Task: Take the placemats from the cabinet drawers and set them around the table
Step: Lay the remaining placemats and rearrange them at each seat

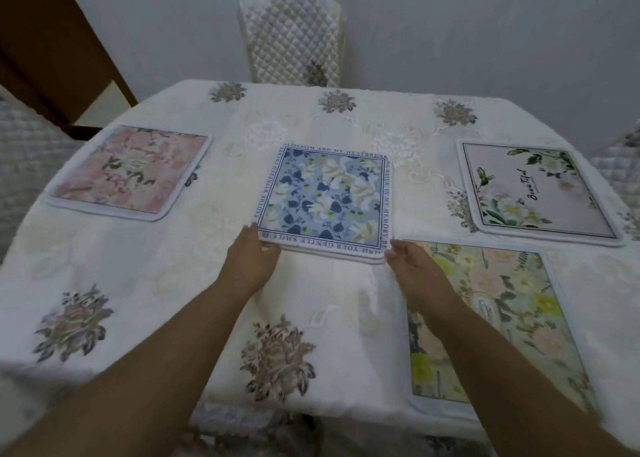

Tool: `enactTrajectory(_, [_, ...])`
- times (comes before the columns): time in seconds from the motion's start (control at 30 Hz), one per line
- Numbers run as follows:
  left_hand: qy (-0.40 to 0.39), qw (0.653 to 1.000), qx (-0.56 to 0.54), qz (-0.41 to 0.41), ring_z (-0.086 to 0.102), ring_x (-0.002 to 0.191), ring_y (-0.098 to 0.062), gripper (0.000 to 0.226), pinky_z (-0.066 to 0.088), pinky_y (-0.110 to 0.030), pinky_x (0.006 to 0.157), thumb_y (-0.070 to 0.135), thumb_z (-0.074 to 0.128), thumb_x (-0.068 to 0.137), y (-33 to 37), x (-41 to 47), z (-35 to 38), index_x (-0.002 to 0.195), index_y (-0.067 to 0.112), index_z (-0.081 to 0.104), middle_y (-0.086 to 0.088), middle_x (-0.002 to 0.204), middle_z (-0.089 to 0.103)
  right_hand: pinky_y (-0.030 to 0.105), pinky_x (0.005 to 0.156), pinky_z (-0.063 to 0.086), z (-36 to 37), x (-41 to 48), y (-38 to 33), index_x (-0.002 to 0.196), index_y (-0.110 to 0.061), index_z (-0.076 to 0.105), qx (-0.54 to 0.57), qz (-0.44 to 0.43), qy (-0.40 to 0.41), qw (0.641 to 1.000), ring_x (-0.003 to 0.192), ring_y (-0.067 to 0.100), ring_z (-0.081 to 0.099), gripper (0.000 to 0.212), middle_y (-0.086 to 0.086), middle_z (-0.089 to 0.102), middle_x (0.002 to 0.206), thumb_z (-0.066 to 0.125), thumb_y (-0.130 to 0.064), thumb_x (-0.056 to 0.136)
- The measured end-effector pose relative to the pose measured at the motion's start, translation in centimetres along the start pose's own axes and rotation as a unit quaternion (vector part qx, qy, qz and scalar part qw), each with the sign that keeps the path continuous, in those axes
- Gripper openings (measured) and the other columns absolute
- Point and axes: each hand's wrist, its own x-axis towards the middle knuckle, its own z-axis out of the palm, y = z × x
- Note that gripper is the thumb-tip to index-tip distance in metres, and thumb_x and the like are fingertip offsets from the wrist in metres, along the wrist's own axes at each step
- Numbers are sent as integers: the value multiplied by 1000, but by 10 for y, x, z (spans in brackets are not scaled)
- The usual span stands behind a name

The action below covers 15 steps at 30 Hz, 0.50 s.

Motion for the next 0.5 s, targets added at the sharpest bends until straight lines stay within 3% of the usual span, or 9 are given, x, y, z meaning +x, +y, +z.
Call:
enactTrajectory(0.07, [-9,1000,3,0,35,145,-30,61,27,-39,119,37,57,100,-2,22,-6,151,7,39,-13,157,39,35,100,44,17,12,-5,139,-29,54,-12,18,28,999,123,19,53,41,0,55,143,54,-44,100])
enactTrajectory(0.17, [15,998,64,13,57,119,-33,38,39,-38,104,40,61,96,-5,49,-12,116,7,59,-12,117,63,38,108,40,35,26,-8,145,-24,50,-26,48,55,997,130,23,49,50,3,51,147,54,-44,100])
enactTrajectory(0.3, [48,997,62,-15,54,119,-39,58,41,-41,103,47,66,91,-8,70,-20,129,3,58,-24,128,57,44,110,42,46,34,-13,137,-17,59,-46,41,109,992,126,24,54,48,5,58,138,61,-43,97])
enactTrajectory(0.37, [52,998,21,-17,57,110,-34,57,45,-37,94,42,70,89,-7,75,-24,131,6,58,-22,127,58,40,101,48,47,37,-15,125,-15,68,-65,31,136,988,117,23,60,38,3,66,124,64,-38,95])
enactTrajectory(0.43, [35,997,-60,-22,61,96,-26,46,50,-34,80,37,72,88,-5,81,-26,123,9,59,-14,117,65,32,79,53,46,41,-15,107,-18,74,-31,24,155,987,100,20,67,22,0,71,105,68,-34,92])
enactTrajectory(0.5, [22,996,-88,-19,63,90,-24,37,51,-32,69,31,68,90,-3,89,-29,118,11,54,-11,113,67,30,67,52,45,47,-18,100,-24,73,21,36,160,986,86,19,67,14,3,70,100,69,-35,92])
